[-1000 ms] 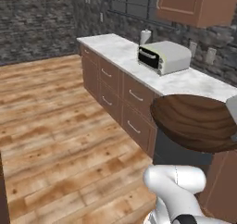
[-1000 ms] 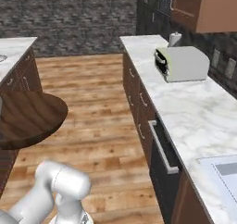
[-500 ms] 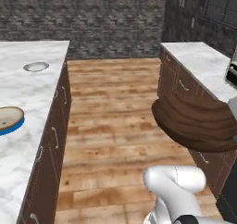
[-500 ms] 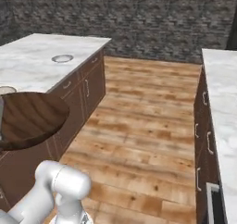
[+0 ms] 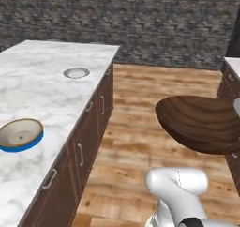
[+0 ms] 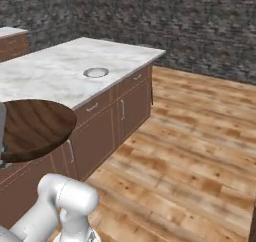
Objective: Move the bowls from the cabinet to the plates on the dining table.
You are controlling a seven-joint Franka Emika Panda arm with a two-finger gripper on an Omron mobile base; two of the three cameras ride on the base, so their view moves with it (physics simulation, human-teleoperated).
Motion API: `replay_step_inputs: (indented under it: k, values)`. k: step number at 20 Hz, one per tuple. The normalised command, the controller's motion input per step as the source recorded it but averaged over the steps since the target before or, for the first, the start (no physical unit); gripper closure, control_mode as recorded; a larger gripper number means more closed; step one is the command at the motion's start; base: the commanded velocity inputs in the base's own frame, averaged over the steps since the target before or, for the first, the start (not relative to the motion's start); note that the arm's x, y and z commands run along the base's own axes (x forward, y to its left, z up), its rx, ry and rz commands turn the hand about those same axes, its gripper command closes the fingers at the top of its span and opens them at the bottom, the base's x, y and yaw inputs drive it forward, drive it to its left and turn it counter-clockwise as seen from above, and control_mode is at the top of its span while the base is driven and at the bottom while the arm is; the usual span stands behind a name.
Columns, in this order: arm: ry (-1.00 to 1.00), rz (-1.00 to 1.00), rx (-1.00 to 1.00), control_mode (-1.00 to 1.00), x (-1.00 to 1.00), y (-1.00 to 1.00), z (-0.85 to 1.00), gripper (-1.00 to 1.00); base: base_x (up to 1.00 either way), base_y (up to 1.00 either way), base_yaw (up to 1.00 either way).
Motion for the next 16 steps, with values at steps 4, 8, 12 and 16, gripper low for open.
replay_step_inputs:
  k: [4, 8, 12, 16]
  values:
    - [0.00, 0.00, 0.00, 1.00, 0.00, 0.00, 0.00, 1.00, 1.00, -0.50, 0.51]
    - [0.00, 0.00, 0.00, 1.00, 0.00, 0.00, 0.00, 1.00, 0.99, -0.80, 0.47]
    - [0.00, 0.00, 0.00, 1.00, 0.00, 0.00, 0.00, 1.00, 1.00, -0.84, 0.47]
    - [0.00, 0.00, 0.00, 1.00, 0.00, 0.00, 0.00, 1.00, 1.00, -0.87, 0.48]
